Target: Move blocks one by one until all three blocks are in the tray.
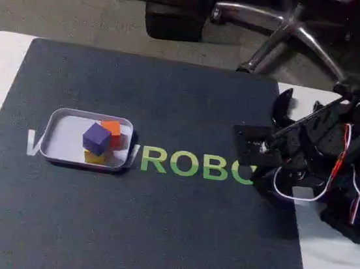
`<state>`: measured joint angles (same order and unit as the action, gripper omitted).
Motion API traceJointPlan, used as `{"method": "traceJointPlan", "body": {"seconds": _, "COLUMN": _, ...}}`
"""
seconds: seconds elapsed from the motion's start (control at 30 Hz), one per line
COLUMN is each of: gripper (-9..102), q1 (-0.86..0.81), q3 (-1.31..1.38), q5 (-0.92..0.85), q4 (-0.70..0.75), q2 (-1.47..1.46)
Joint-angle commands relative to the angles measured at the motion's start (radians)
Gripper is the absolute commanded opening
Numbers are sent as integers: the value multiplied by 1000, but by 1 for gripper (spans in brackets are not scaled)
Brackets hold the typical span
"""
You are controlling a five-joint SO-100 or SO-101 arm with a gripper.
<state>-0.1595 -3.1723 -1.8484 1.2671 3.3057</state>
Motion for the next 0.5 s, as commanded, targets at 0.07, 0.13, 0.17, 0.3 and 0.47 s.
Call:
{"method": "traceJointPlan", "body": {"seconds": 0.07, "gripper": -7, "q1": -6, "q3": 2, "q5": 5, "q4": 8, "q2": 3}}
{"method": "traceJointPlan", "body": {"seconds": 0.13, "gripper": -7, "q1": -9, "q3": 2, "q5": 5, "q4": 8, "q2": 3}}
{"method": "traceJointPlan", "body": {"seconds": 0.17, "gripper": -7, "q1": -11, "q3": 2, "q5": 5, "q4": 8, "q2": 3}}
{"method": "traceJointPlan", "body": {"seconds": 0.3, "gripper": -7, "q1": -11, "q3": 2, "q5": 5, "q4": 8, "q2": 3}}
{"method": "traceJointPlan", "body": {"seconds": 0.47, "gripper": -7, "q1": -12, "q3": 2, "q5": 5, "q4": 8, "q2": 3}}
